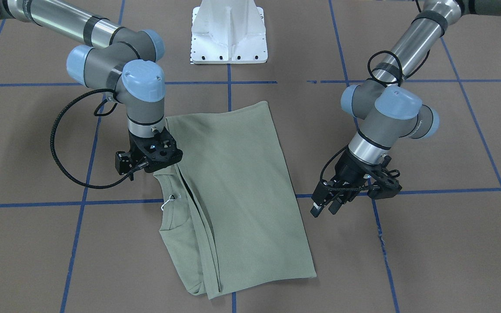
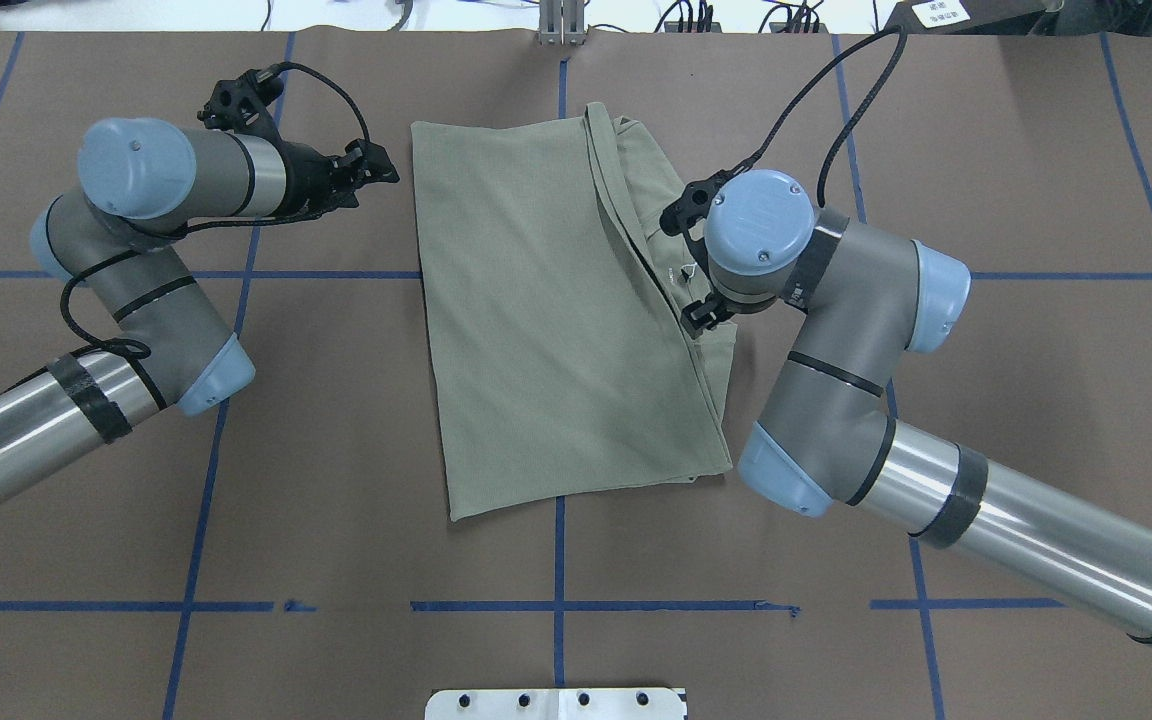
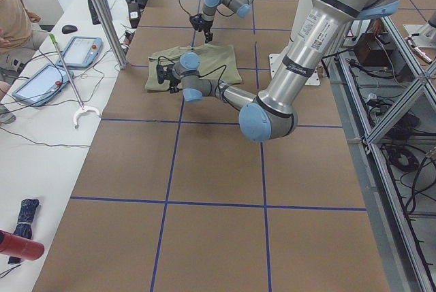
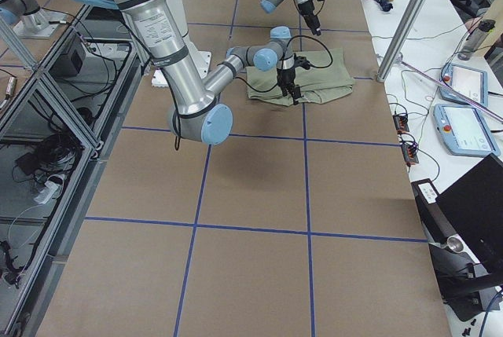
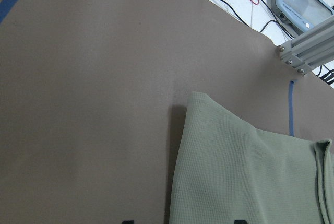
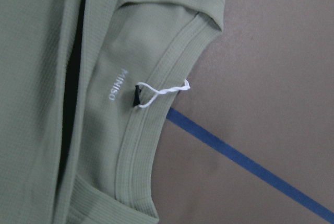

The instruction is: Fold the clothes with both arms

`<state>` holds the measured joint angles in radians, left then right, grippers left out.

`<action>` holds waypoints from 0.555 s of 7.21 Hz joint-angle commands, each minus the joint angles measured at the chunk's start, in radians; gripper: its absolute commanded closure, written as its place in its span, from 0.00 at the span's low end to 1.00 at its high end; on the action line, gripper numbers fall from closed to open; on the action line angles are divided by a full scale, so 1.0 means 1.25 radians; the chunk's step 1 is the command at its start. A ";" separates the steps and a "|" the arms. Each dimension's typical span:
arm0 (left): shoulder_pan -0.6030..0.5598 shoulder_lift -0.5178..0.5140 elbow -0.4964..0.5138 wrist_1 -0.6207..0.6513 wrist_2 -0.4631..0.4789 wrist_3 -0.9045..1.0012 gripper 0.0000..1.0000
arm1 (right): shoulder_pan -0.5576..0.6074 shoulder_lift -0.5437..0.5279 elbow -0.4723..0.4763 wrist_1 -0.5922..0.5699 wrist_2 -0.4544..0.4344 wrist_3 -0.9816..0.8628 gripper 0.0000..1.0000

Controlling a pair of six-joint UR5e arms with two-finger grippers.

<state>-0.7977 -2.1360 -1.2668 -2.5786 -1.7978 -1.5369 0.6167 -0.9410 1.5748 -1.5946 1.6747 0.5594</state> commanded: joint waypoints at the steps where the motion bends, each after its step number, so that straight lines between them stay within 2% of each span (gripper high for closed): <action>1: -0.001 0.003 -0.001 -0.005 -0.001 0.004 0.29 | 0.001 0.115 -0.095 0.003 -0.001 0.058 0.00; 3: -0.001 0.003 -0.003 -0.006 -0.001 0.002 0.29 | 0.000 0.211 -0.266 0.084 -0.006 0.074 0.00; 4: -0.001 0.003 -0.003 -0.006 -0.001 0.002 0.29 | 0.005 0.216 -0.289 0.095 -0.008 0.070 0.00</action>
<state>-0.7991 -2.1323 -1.2699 -2.5858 -1.7993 -1.5339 0.6185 -0.7018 1.2842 -1.5108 1.6684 0.6459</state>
